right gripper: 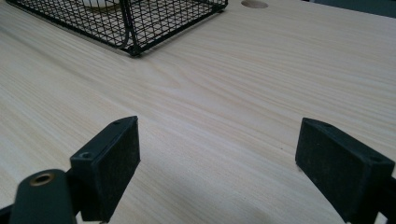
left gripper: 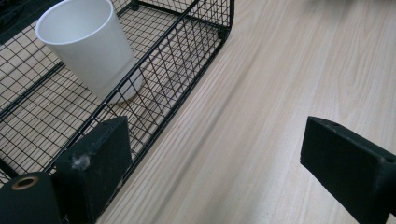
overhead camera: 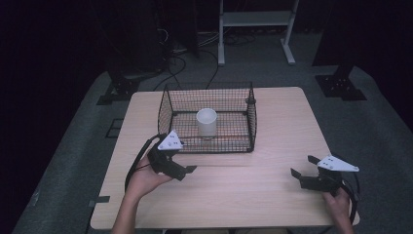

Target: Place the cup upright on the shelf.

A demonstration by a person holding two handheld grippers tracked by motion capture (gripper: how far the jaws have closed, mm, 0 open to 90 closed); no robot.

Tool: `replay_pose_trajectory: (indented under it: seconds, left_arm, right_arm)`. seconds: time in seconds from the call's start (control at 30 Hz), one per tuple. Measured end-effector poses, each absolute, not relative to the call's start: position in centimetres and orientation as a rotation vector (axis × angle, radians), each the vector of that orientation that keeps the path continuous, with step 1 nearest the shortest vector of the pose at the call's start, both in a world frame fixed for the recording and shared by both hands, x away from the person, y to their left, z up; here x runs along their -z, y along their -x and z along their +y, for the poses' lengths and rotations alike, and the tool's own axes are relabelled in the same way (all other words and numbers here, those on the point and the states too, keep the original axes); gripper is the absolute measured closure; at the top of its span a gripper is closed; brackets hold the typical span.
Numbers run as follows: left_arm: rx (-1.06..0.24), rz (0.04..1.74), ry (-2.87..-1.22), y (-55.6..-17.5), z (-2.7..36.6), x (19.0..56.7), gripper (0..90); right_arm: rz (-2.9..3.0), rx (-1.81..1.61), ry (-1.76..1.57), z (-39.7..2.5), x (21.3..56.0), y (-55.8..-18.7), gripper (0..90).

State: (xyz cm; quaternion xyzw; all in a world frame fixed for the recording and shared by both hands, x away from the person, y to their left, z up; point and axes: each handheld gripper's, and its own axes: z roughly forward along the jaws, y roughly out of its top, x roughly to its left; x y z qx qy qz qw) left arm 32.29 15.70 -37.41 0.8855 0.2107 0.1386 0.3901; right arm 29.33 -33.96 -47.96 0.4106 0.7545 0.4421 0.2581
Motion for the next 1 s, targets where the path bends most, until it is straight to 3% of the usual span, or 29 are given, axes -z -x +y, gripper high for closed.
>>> replay_pose_trajectory:
  seconds: [1.0]
  left_arm:
    - [-0.324, 0.584, -2.173, -29.2, 17.3, 40.6, 8.1]
  right_arm:
    - [2.053, -1.177, -1.111, -33.8, 48.0, -29.3, 13.1]
